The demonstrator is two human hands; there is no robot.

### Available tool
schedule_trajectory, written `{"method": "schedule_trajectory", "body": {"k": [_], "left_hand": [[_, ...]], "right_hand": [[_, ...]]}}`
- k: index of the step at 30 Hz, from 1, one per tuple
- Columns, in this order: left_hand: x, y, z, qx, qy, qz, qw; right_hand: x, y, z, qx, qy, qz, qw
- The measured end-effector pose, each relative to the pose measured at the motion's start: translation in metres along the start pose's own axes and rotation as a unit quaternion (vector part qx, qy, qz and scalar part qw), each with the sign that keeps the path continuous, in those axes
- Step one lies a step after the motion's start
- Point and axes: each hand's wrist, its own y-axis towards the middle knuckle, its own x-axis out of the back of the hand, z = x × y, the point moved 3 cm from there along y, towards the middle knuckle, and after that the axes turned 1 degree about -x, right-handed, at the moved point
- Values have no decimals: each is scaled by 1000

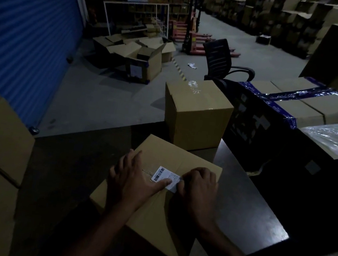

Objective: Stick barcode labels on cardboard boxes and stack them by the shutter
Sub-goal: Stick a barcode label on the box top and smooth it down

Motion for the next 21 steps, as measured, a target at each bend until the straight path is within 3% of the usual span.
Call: {"method": "schedule_trajectory", "body": {"k": [13, 21], "left_hand": [[2, -2, -4, 1, -9, 7, 1000], [4, -4, -1, -15, -26, -10, 1000]], "right_hand": [[-2, 12, 6, -63, -6, 39, 997], [3, 17, 4, -52, 37, 72, 995]]}}
